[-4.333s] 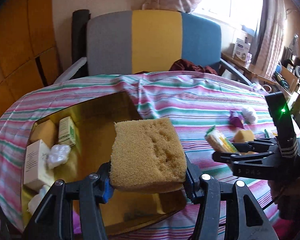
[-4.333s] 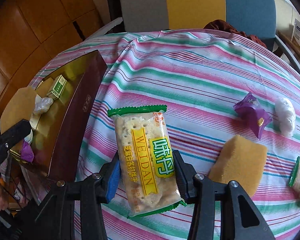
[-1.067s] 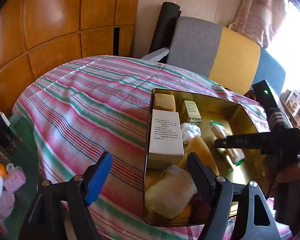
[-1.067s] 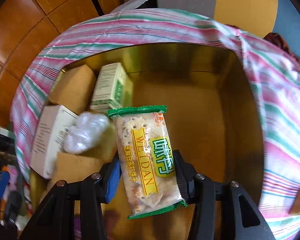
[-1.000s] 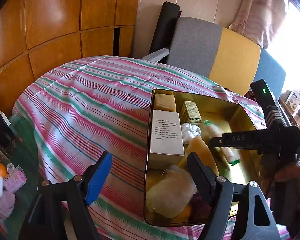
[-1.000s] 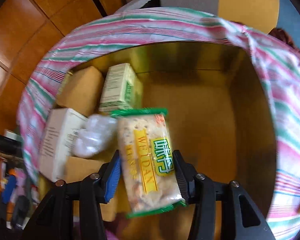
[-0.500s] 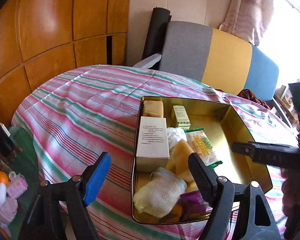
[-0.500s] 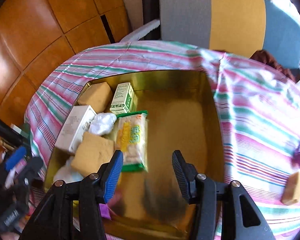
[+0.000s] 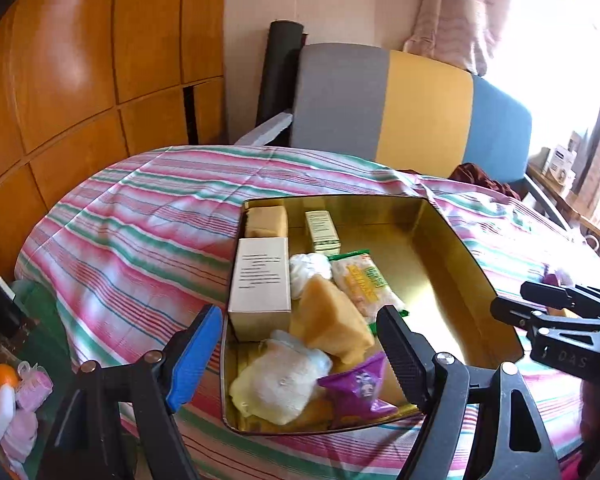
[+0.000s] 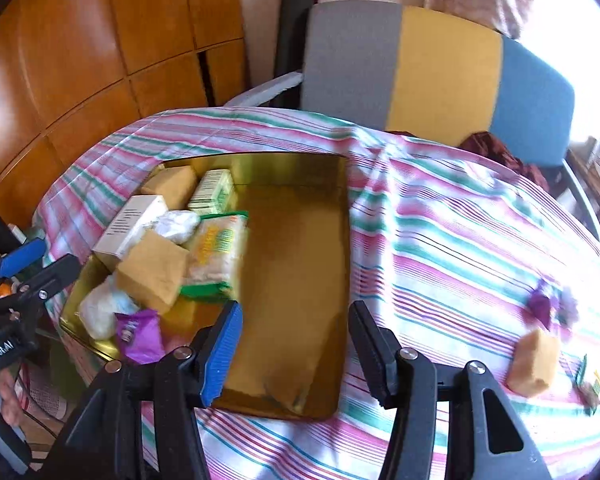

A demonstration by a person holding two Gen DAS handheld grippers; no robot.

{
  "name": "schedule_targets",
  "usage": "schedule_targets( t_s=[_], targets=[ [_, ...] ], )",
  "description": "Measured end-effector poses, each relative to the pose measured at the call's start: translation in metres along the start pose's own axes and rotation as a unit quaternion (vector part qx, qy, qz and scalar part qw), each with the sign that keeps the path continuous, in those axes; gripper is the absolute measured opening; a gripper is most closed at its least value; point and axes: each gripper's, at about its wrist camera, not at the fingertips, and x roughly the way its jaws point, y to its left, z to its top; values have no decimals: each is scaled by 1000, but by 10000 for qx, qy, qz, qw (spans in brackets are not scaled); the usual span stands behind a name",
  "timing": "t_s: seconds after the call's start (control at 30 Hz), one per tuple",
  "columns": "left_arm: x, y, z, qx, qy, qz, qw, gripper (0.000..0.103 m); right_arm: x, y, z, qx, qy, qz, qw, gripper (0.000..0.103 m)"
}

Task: Organize objects
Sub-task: 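Move both tools from the gold tray back to the remaining table items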

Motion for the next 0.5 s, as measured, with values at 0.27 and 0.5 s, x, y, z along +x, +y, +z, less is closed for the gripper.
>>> schedule_targets(
  t_s=[0.27, 0.5],
  targets=[
    [-1, -22, 2, 257, 7, -107, 9996, 80, -23, -72, -19, 417, -12, -676, 9968, 56],
    [1, -50, 6, 596, -12, -306, 9978, 80, -46, -159, -33, 1139, -38, -1458, 9827, 56]
  ],
)
